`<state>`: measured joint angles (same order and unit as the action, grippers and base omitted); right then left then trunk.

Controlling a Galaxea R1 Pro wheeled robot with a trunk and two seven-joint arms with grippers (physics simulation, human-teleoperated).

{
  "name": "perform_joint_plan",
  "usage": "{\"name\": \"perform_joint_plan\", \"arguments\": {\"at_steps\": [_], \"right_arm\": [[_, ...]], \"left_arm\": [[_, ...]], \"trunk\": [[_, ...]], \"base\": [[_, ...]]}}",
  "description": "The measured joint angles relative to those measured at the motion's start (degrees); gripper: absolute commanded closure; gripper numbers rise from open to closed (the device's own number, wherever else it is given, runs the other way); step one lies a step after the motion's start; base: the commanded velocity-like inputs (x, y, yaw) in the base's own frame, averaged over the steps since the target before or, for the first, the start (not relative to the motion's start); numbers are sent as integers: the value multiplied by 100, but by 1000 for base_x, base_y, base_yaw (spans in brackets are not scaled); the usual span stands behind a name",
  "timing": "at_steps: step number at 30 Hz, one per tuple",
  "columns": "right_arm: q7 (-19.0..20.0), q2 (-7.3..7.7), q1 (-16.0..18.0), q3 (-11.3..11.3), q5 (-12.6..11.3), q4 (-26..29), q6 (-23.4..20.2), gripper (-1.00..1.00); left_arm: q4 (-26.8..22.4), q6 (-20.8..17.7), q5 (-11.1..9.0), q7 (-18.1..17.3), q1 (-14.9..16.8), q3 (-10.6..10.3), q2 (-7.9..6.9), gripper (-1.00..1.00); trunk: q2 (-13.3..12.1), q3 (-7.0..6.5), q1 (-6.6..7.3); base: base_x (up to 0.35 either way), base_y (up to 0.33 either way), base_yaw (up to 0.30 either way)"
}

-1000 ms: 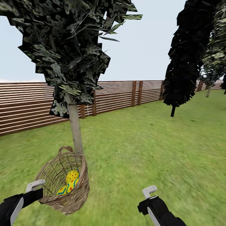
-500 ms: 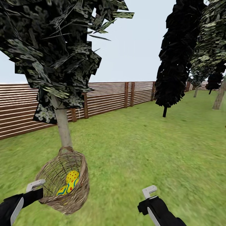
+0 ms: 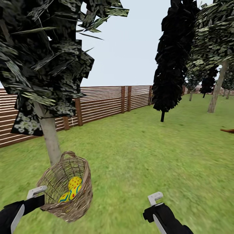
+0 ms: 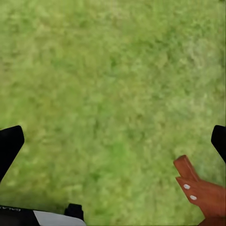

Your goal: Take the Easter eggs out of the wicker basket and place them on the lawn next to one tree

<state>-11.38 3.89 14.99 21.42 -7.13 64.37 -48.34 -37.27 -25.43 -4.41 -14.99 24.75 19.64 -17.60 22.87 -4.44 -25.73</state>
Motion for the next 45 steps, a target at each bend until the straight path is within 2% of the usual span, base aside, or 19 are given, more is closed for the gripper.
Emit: {"name": "perform_joint_plan", "arguments": {"at_steps": [4, 16, 24, 33, 35, 38, 39, 45], "right_arm": [[7, -7, -1, -1, -1, -2, 0, -100], [1, -17, -2, -2, -2, 0, -2, -100], [8, -17, 0, 0, 0, 0, 8, -100], [13, 31, -2, -16, -8, 3, 5, -100], [24, -9, -1, -390, 2, -4, -2, -100], [34, 18, -1, -517, -7, 1, -2, -100], [35, 15, -1, -641, -3, 0, -3, -100], [35, -9, -1, -688, -4, -1, -1, -100]], "left_arm": [[2, 5, 28, 4, 1, 0, 0, 100], [3, 2, 14, 2, 2, -2, 48, 100], [1, 2, 19, 1, 0, 0, 53, 100], [3, -14, 14, -7, 2, -10, 55, 100], [3, -14, 6, -10, 1, -12, 77, 100], [6, -15, 19, -6, 3, -11, 80, 100], [11, -23, 22, -6, 1, -12, 92, 100], [12, -25, 12, -1, 3, -18, 106, 100]], "trunk": [[0, 0, 0], [0, 0, 0], [0, 0, 0], [0, -17, 0], [0, -22, 0], [0, -28, 0], [0, -30, 0], [0, -38, 0]], "base": [[334, 0, -110], [334, 0, -297], [334, 0, -55], [334, 0, -293], [334, 0, -298], [334, 0, -298], [335, 0, -298], [335, 0, -293]]}}
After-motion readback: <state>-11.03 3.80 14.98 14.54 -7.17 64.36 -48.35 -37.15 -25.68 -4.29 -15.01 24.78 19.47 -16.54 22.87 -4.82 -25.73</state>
